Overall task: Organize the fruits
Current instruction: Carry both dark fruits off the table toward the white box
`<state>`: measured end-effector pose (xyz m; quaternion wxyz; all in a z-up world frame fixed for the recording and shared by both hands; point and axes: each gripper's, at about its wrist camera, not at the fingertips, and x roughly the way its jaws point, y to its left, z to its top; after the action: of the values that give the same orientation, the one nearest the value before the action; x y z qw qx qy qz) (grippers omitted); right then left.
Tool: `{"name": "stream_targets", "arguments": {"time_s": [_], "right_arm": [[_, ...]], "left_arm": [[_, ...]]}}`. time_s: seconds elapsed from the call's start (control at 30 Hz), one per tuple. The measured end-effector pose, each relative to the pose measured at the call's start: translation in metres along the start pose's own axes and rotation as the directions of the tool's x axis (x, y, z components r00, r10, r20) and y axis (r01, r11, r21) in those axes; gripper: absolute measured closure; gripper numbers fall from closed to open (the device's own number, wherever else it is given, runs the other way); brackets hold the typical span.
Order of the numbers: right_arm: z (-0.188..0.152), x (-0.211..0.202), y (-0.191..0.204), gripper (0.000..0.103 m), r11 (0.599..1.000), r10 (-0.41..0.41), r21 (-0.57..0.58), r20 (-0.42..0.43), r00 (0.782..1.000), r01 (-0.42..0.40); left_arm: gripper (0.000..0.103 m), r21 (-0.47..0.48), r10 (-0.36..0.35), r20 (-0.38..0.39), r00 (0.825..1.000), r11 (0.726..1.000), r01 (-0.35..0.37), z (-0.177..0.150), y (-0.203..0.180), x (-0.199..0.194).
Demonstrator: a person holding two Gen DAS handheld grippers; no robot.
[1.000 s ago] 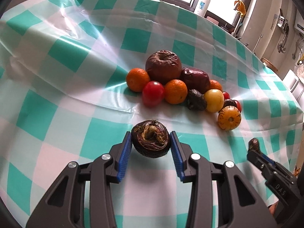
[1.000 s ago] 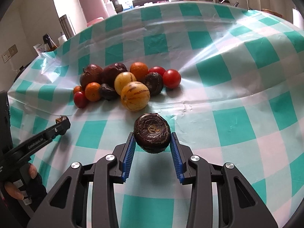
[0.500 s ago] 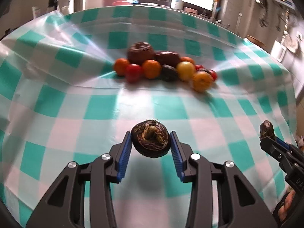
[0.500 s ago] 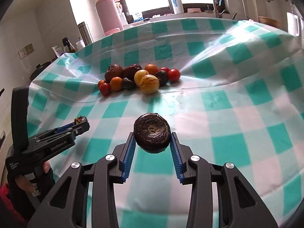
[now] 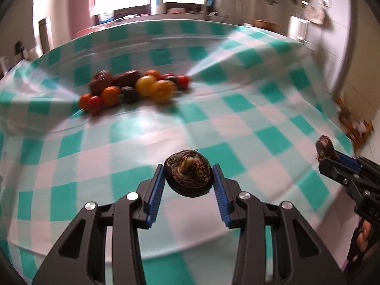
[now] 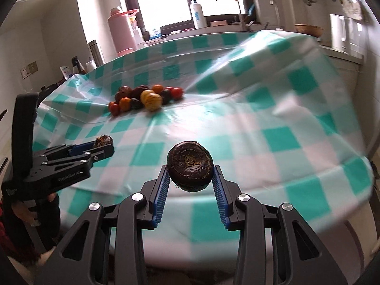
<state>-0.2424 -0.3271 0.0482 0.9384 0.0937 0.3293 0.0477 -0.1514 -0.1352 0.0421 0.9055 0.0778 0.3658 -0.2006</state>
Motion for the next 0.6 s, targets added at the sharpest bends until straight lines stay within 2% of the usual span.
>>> {"name": "stream_targets", "arguments": {"time_s": [0.2, 0.3, 0.4, 0.53, 0.6], "right_arm": [[-0.031, -0.042, -0.044, 0.066, 0.996, -0.076, 0.038, 0.011, 0.997, 0.076], [-0.052, -0.06, -0.07, 0.066, 0.989, -0.124, 0.083, 0.002, 0.992, 0.123], [-0.073, -0.072, -0.097, 0.066, 0.976, -0.168, 0.139, -0.021, 0.986, 0.169], [-0.104, -0.075, -0.129, 0.066, 0.952, -0.214, 0.207, -0.08, 0.973, 0.226], [-0.12, -0.067, -0.144, 0.066, 0.932, -0.247, 0.235, -0.143, 0.958, 0.275]], "left_arm": [[0.062, 0.132, -0.112, 0.005, 0.994, 0.985, 0.11, -0.006, -0.057, -0.015], [0.062, 0.22, -0.178, -0.006, 0.984, 0.96, 0.175, -0.014, -0.092, -0.021], [0.062, 0.302, -0.246, -0.031, 0.969, 0.922, 0.244, -0.024, -0.126, -0.025], [0.062, 0.432, -0.306, -0.085, 0.948, 0.846, 0.312, -0.044, -0.173, -0.025], [0.062, 0.479, -0.325, -0.124, 0.938, 0.808, 0.344, -0.054, -0.194, -0.02]]}}
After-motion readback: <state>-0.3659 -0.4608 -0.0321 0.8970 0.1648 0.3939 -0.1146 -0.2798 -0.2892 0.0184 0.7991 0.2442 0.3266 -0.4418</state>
